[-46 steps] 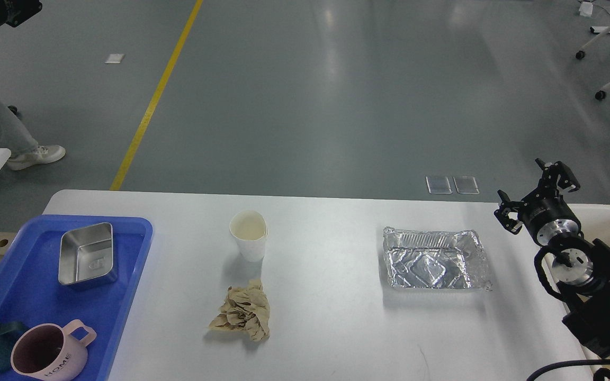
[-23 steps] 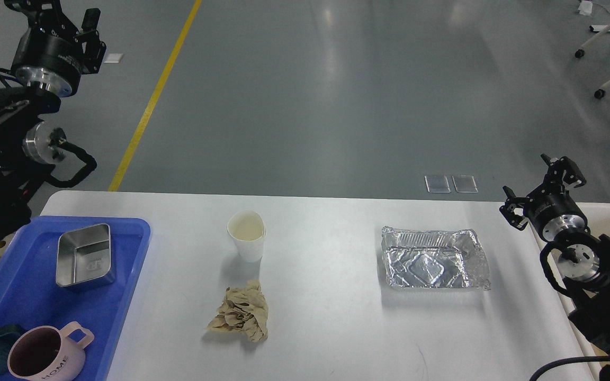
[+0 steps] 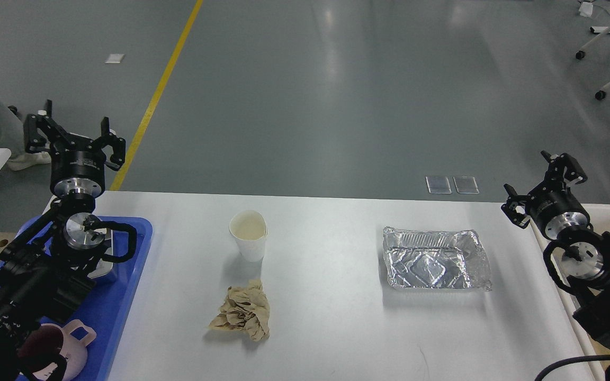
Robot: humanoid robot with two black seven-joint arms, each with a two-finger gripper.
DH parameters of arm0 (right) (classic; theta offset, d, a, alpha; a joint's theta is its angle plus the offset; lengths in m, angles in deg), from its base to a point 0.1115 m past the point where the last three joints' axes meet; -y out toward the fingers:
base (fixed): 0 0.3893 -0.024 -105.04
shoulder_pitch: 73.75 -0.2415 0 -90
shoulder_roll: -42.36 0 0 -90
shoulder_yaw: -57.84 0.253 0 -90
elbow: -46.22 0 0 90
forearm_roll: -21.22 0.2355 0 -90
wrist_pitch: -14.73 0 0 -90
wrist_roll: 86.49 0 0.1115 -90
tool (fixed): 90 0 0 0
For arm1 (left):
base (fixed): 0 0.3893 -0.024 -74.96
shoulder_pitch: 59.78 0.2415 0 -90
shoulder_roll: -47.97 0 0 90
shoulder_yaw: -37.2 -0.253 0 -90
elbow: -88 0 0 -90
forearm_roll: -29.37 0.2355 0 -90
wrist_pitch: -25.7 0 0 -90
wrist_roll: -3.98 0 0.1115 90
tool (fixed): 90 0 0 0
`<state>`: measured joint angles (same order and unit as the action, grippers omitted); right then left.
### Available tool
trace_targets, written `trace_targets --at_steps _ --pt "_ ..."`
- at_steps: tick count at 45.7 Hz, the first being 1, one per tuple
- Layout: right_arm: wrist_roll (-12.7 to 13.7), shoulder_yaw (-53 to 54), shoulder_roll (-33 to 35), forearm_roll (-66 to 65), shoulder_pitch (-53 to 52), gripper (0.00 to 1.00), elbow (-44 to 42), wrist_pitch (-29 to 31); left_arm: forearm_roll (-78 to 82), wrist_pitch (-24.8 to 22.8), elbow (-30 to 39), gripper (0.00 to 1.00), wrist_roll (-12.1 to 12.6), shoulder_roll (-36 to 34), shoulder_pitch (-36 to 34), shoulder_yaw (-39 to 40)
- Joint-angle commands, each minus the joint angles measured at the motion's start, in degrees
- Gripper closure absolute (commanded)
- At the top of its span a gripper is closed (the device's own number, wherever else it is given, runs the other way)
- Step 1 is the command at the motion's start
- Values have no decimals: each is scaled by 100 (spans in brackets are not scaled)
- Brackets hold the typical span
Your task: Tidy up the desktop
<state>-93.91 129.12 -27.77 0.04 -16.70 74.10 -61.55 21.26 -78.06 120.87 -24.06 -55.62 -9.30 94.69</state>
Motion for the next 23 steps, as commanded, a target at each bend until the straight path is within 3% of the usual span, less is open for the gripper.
trace_targets --at_steps 1,11,17,23 --pt "13 -404 280 0 -71 0 6 165 20 -12 9 3 581 41 94 17" --pt "92 -1125 614 0 -150 0 190 824 20 -56 62 3 625 -21 111 44" --pt "-22 -932 842 8 -115 0 463 1430 38 -178 80 3 642 -65 111 87" --pt "-31 -397 913 17 -36 0 533 1537 46 -293 80 3 651 -91 103 219"
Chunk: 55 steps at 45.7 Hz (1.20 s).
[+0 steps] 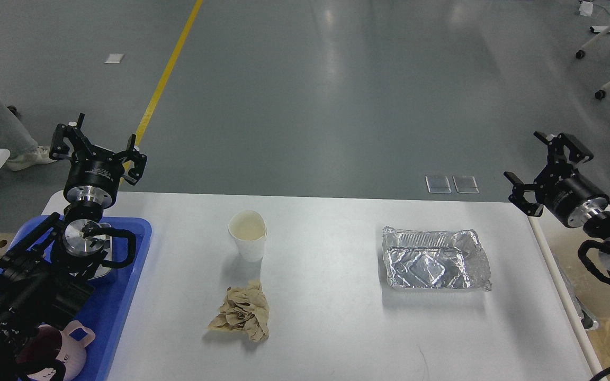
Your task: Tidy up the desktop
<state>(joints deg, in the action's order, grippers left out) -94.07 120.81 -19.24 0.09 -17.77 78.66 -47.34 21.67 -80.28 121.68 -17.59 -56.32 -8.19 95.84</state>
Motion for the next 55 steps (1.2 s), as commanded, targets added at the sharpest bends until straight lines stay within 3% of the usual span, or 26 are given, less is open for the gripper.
trace_targets --at_steps 1,8,10,15,25,36,45,55 --pt "-15 504 60 12 80 0 87 116 15 -72 -1 3 4 -21 -9 104" --pt "-94 716 60 3 203 0 324 151 23 -72 -54 3 -66 -223 8 95" --pt "-313 803 33 3 212 0 281 151 24 -72 -54 3 -75 -250 9 86" --pt "-1183 936 -89 12 378 0 534 178 15 -80 -28 3 -75 -250 123 113" --pt "-1219 734 94 -294 695 0 1431 186 6 -72 16 3 -49 -250 123 271" --pt "-1211 -408 1807 -1859 889 0 2591 160 -3 60 16 3 -5 -215 79 174" --pt "-1149 -1261 3678 -3062 862 0 3715 134 15 52 16 3 -5 -215 140 139" --pt "-1131 -1481 5656 -3811 950 0 4823 142 24 34 16 3 -5 -197 167 139"
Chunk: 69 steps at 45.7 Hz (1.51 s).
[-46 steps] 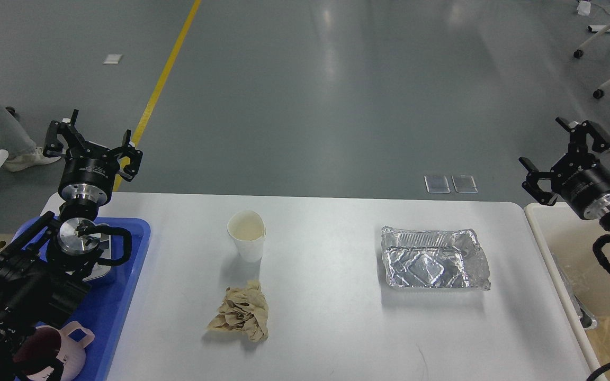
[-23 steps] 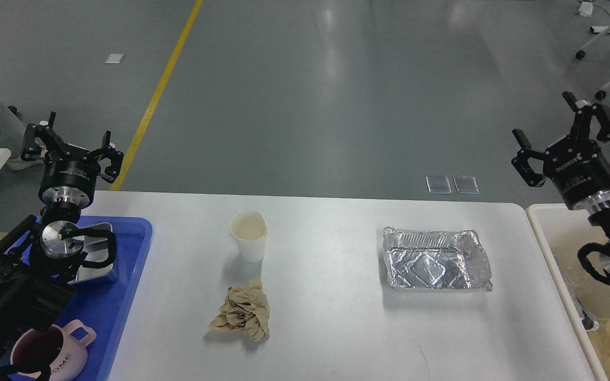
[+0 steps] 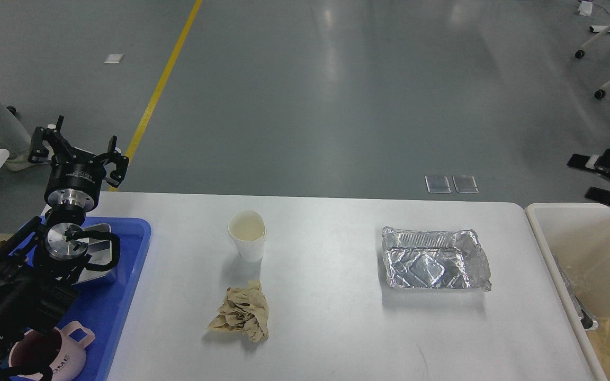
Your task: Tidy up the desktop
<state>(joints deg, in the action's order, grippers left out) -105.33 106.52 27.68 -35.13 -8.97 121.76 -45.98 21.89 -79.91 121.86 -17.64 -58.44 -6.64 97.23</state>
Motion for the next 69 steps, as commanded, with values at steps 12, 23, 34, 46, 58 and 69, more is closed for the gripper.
trace_targets --at_steps 12,23,34,46,58,69 --pt "-40 18 2828 -430 -1 0 1471 -20 1 -12 -2 3 0 59 21 -9" --pt "-67 18 3901 -412 -519 0 2008 -28 10 -12 -2 3 0 24 30 -9" --pt "30 -8 2857 -421 16 0 1780 -563 10 -12 -2 3 0 15 82 -9" --pt "214 -69 1222 -1229 509 0 1148 -1066 19 -29 -2 3 9 -3 161 -17" --pt "241 -263 -438 -1906 500 0 120 -1074 28 -29 -2 3 9 -29 205 -17" --pt "276 -368 -1863 -3066 255 0 -935 -1013 37 -21 -2 3 9 -55 241 -17"
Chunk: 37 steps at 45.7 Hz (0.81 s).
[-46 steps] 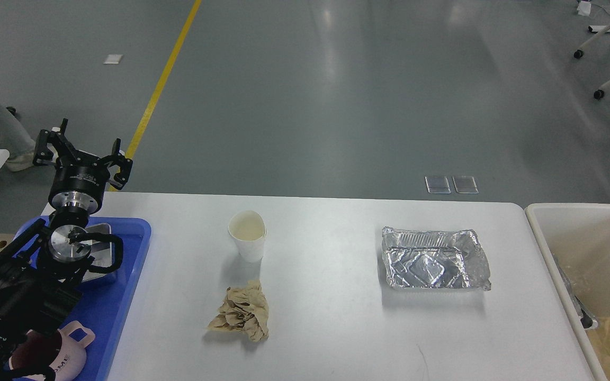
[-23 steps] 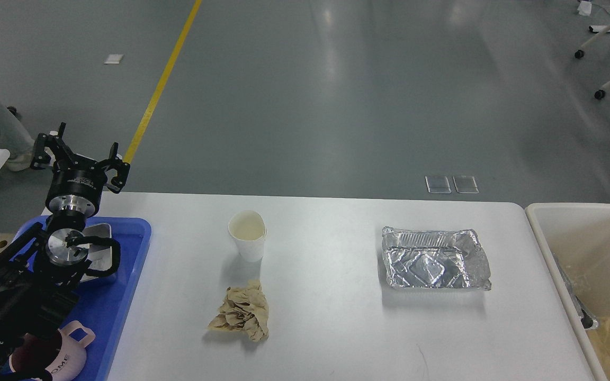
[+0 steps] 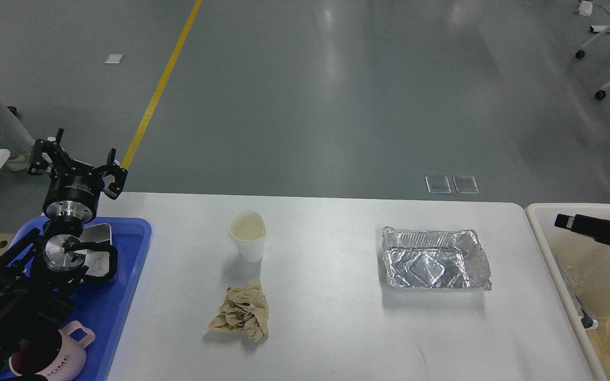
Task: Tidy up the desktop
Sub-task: 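Reach the right gripper to the foil tray's edge nearest it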
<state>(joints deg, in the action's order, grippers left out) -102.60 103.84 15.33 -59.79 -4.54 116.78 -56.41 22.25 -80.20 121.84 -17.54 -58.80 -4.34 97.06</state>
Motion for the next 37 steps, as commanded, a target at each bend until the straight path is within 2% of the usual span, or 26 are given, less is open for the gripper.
trace_targets --at_steps 1,10,16,25,33,37 --pt "-6 -169 -742 -722 -258 0 -525 30 1 9 0 3 -1 -19 10 0" --pt "3 -1241 -1743 -1453 -1110 0 -1298 -49 1 26 0 3 -36 -19 10 -132" --pt "11 -1988 -2411 -1462 -1673 0 -2124 -321 1 44 0 3 -45 -19 10 -167" --pt "11 -2779 -3246 -1462 -1955 0 -3204 -707 1 52 -17 3 -53 -19 1 -167" --pt "11 -3017 -3625 -1462 -1955 1 -3689 -962 10 35 -35 3 -53 -19 19 -167" --pt "11 -3202 -3783 -1462 -1955 7 -3935 -1278 10 35 -35 3 -53 -19 10 -167"
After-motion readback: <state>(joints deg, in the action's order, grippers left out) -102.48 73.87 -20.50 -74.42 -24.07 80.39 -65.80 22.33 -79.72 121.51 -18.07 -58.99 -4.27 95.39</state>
